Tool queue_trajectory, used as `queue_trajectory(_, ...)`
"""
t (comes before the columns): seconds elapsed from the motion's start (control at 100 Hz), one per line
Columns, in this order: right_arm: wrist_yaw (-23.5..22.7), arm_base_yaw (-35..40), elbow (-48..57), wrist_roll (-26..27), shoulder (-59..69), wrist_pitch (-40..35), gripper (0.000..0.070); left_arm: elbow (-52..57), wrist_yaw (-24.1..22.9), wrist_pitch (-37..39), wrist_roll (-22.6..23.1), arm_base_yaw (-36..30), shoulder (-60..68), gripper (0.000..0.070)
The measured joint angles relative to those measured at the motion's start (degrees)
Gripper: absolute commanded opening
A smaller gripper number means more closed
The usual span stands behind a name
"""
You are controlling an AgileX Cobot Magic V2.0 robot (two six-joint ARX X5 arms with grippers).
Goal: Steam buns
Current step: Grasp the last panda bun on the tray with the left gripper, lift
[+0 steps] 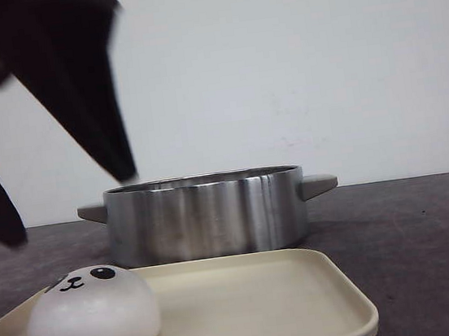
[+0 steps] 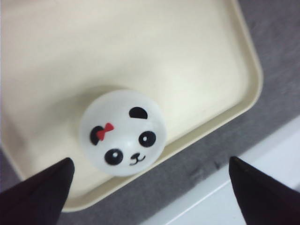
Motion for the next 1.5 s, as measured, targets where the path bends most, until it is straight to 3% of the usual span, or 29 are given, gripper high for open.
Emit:
queue_trajectory(0.45,0.0,0.0,0.0,1.2,0.2,-2.6,0.0017,0.0,-0.6,5.3,-3.0,-0.7,12.3,0.0614)
queue_trajectory(0.48,0.0,0.0,0.0,1.2,0.2,-2.8,0.0017,0.0,-0.6,5.4,-3.2,-0.7,12.5,0.0568)
queue_trajectory(0.53,0.0,0.0,0.0,1.2,0.2,-3.1,0.0017,0.0,-0.6,5.6,-3.4,-0.7,12.8,0.0435)
queue_trajectory(0.59,0.0,0.0,0.0,1.3,0.2,-3.6,0.0017,0.0,-0.6,5.5,-3.4,-0.7,13.0,0.0222)
queue_trajectory(0.64,0.0,0.0,0.0,1.3,0.2,-3.9,0.0017,0.0,-0.6,5.6,-3.5,-0.7,13.0,0.0006)
queue_trajectory(0.65,0.0,0.0,0.0,1.3,0.2,-3.9,0.0017,0.0,-0.6,5.6,-3.5,-0.7,13.0,0.0)
queue_trajectory(1.01,-0.1,0.0,0.0,1.4,0.2,-3.9,0.0017,5.8,-1.0,5.9,-2.2,-1.3,8.3,0.001)
queue_trajectory(1.14,-0.1,0.0,0.0,1.4,0.2,-3.9,0.0017,14.9,-7.2,8.8,0.1,-1.3,4.0,0.001)
queue_trajectory(1.3,-0.1,0.0,0.0,1.4,0.2,-3.9,0.0017,24.5,-16.9,9.9,6.2,0.8,4.7,0.001)
queue_trajectory(1.5,-0.1,0.0,0.0,1.4,0.2,-3.9,0.0017,29.1,-18.0,13.4,10.6,5.4,8.1,0.001)
